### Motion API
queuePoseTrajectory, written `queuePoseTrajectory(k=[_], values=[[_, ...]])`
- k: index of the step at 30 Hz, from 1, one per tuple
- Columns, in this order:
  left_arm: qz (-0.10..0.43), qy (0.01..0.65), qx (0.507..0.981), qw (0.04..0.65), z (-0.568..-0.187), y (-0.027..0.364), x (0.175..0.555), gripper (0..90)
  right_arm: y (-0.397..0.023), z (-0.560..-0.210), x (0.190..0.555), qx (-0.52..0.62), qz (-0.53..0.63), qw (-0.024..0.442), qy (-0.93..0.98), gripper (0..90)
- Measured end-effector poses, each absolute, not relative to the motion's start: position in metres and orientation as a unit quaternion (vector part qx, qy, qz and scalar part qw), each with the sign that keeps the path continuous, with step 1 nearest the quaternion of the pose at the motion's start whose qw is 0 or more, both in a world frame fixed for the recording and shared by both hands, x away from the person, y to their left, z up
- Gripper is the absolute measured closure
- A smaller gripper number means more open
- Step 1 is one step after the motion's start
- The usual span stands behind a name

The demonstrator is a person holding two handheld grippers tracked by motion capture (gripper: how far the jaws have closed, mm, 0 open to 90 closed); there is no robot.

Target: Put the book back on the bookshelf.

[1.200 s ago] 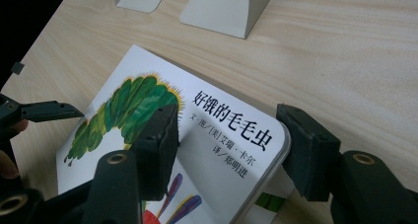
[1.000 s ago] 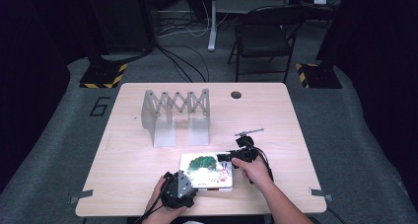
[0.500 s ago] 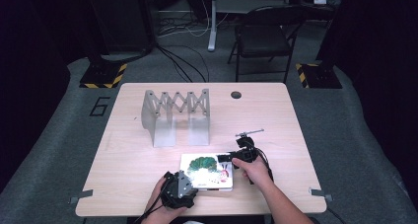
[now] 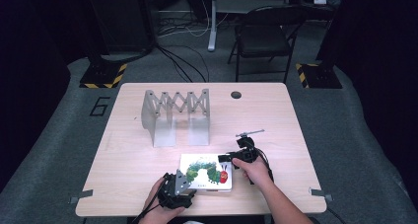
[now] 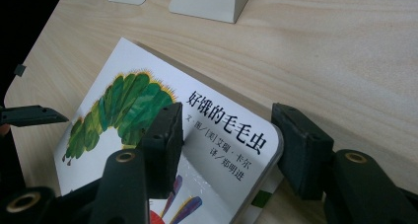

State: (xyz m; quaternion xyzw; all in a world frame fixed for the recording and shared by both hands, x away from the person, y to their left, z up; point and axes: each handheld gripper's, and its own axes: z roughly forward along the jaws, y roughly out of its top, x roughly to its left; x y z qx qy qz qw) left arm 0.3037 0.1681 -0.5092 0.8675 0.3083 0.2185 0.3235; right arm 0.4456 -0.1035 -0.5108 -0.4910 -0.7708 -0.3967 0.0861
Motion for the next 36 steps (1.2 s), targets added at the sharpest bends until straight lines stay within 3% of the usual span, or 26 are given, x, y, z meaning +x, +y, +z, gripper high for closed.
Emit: queuePoseTrajectory(k=[20, 30, 36], values=[[0.180, 0.361, 0.846, 0.350, -0.503, 0.187, 0.326, 26.5, -0.105, -0.512, 0.445, -0.490, -0.399, 0.085, -0.771, 47.5], [0.140, 0.385, 0.834, 0.370, -0.513, 0.191, 0.336, 15.3, -0.103, -0.511, 0.444, -0.486, -0.398, 0.078, -0.774, 47.5], [0.125, 0.384, 0.833, 0.377, -0.515, 0.190, 0.340, 13.9, -0.103, -0.511, 0.444, -0.486, -0.396, 0.074, -0.775, 47.5]])
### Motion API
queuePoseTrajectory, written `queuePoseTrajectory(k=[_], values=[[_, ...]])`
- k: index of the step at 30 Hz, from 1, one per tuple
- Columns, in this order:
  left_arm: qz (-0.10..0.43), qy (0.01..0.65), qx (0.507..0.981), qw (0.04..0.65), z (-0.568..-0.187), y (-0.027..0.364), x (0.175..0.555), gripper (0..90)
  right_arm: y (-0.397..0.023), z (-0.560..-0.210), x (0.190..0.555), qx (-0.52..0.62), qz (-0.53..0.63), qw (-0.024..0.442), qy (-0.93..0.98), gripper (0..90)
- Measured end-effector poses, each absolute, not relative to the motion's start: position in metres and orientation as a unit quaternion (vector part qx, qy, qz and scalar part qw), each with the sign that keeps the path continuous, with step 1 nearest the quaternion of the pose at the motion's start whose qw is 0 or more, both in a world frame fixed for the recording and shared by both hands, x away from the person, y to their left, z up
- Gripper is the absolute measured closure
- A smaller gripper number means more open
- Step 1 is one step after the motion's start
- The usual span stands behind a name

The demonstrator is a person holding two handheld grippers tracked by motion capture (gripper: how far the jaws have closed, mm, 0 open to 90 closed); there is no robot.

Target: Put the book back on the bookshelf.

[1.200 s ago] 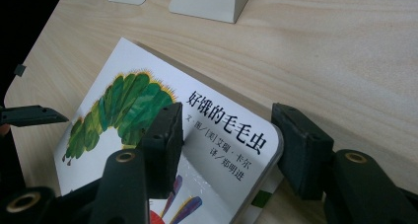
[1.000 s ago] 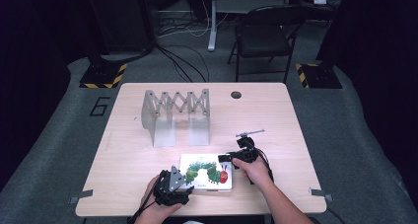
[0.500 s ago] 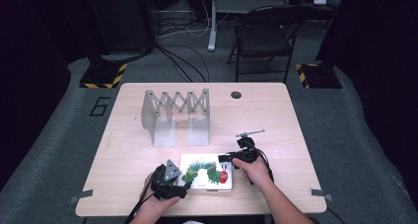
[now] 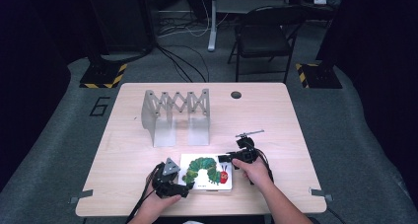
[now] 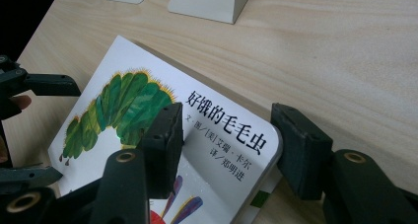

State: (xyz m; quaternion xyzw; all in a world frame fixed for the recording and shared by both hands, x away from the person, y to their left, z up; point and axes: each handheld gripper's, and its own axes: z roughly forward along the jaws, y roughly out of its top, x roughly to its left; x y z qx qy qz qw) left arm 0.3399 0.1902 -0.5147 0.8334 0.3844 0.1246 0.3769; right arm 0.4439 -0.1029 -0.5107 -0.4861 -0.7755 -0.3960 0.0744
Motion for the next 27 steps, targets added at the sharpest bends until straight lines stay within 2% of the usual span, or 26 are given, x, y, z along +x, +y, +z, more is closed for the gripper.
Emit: queuePoseTrajectory(k=[9, 27], values=[[0.111, 0.395, 0.821, 0.397, -0.5198, 0.1889, 0.3433, 12.8, -0.1026, -0.5103, 0.4434, -0.485, -0.395, 0.073, -0.777, 47.4], [0.099, 0.400, 0.819, 0.400, -0.5227, 0.1900, 0.3454, 8.8, -0.1036, -0.5049, 0.4410, -0.487, -0.397, 0.070, -0.775, 49.7]])
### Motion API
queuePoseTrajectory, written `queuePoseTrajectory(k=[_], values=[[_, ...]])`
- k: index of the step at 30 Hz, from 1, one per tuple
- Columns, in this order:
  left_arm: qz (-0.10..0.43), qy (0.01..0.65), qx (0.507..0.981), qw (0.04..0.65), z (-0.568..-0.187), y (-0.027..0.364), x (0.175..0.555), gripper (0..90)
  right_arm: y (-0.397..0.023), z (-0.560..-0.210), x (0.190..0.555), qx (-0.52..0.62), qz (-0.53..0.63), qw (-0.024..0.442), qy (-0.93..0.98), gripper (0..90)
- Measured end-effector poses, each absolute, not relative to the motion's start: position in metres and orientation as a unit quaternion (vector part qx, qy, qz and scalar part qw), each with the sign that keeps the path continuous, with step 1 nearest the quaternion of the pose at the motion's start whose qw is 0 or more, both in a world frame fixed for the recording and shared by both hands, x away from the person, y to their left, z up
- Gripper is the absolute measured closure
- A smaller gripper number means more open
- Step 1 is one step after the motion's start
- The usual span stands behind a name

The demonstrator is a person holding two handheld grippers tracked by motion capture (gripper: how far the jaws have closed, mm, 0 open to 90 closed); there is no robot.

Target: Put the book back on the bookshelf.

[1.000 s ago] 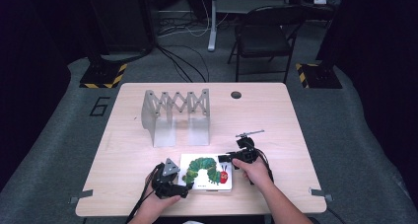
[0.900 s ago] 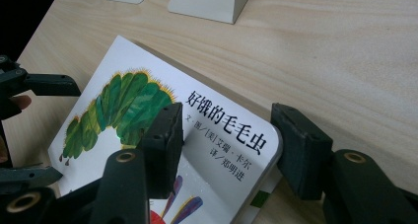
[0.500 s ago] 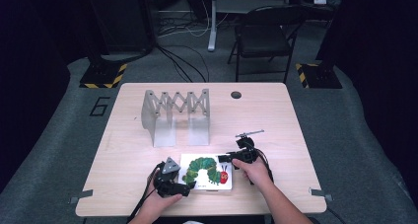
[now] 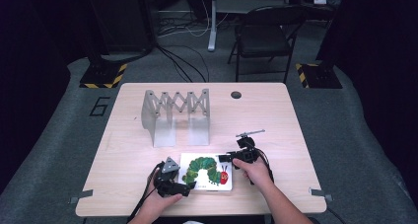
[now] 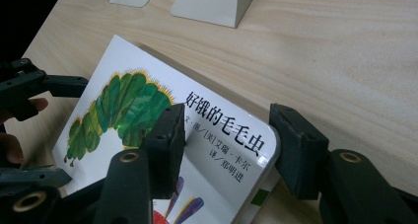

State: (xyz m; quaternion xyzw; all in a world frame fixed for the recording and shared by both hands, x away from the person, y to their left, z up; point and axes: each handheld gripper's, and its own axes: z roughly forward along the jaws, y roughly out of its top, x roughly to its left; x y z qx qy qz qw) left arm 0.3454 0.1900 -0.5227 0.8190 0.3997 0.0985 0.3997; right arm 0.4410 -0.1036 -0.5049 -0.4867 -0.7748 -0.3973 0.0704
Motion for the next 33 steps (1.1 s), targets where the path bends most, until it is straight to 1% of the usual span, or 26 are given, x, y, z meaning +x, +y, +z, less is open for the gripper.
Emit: queuePoseTrajectory(k=[1, 9, 16, 22, 24, 30, 33], values=[[0.097, 0.407, 0.814, 0.403, -0.523, 0.189, 0.345, 8.3, -0.104, -0.502, 0.440, -0.484, -0.400, 0.066, -0.775, 50.3], [0.097, 0.403, 0.816, 0.403, -0.522, 0.190, 0.343, 8.0, -0.102, -0.490, 0.431, -0.467, -0.410, 0.040, -0.782, 51.5], [0.109, 0.382, 0.825, 0.402, -0.520, 0.188, 0.340, 8.8, -0.102, -0.477, 0.422, -0.447, -0.424, 0.021, -0.787, 51.9], [0.102, 0.384, 0.823, 0.406, -0.518, 0.190, 0.340, 10.0, -0.100, -0.470, 0.416, -0.427, -0.427, -0.002, -0.797, 52.7], [0.097, 0.387, 0.823, 0.405, -0.517, 0.192, 0.340, 11.3, -0.100, -0.467, 0.414, -0.425, -0.430, -0.005, -0.796, 54.0], [0.094, 0.391, 0.819, 0.408, -0.513, 0.198, 0.341, 19.5, -0.099, -0.465, 0.412, -0.420, -0.431, -0.013, -0.799, 55.2], [0.089, 0.398, 0.815, 0.412, -0.510, 0.201, 0.340, 26.0, -0.098, -0.464, 0.412, -0.420, -0.432, -0.013, -0.798, 55.4]])
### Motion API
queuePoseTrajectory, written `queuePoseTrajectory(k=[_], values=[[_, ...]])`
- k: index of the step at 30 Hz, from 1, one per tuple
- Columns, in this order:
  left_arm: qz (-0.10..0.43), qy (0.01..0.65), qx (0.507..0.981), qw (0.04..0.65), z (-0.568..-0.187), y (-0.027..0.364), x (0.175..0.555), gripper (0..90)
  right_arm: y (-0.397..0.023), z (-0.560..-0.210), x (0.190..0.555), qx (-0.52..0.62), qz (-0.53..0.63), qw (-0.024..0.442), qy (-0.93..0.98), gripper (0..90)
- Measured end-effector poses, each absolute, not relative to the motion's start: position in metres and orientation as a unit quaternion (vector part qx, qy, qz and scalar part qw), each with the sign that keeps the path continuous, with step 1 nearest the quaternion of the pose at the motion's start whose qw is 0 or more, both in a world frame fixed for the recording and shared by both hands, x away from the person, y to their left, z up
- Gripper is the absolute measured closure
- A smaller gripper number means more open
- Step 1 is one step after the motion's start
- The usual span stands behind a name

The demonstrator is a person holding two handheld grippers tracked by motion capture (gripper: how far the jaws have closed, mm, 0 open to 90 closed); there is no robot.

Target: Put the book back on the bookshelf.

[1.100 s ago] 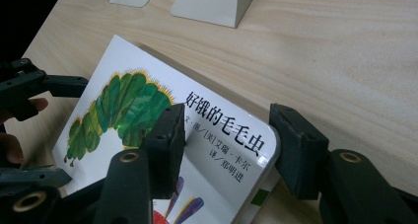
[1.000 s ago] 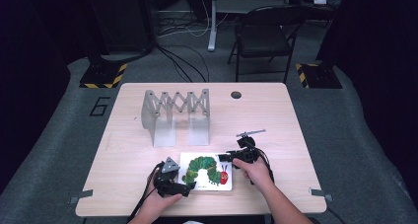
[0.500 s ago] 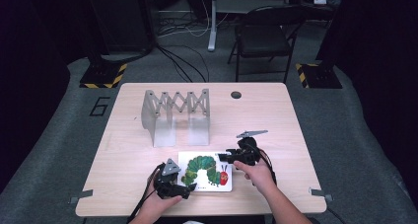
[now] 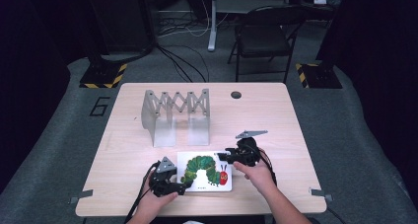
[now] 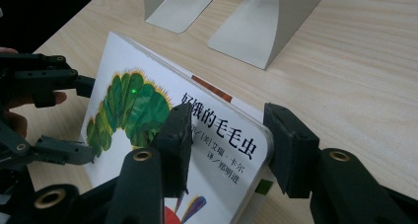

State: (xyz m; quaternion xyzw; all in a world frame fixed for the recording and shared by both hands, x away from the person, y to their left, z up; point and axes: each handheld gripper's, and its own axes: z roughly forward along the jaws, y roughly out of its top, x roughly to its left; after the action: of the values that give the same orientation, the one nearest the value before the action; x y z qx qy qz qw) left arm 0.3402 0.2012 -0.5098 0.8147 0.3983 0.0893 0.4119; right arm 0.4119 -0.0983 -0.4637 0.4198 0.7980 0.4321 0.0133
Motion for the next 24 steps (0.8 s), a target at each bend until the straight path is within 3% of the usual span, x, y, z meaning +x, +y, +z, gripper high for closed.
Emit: queuePoseTrajectory(k=[11, 24], values=[[0.095, 0.414, 0.801, 0.422, -0.501, 0.212, 0.340, 44.4, -0.096, -0.457, 0.409, 0.414, 0.438, 0.021, 0.798, 56.1], [0.132, 0.418, 0.792, 0.425, -0.491, 0.219, 0.340, 54.2, -0.090, -0.442, 0.402, 0.392, 0.459, 0.041, 0.796, 57.1]])
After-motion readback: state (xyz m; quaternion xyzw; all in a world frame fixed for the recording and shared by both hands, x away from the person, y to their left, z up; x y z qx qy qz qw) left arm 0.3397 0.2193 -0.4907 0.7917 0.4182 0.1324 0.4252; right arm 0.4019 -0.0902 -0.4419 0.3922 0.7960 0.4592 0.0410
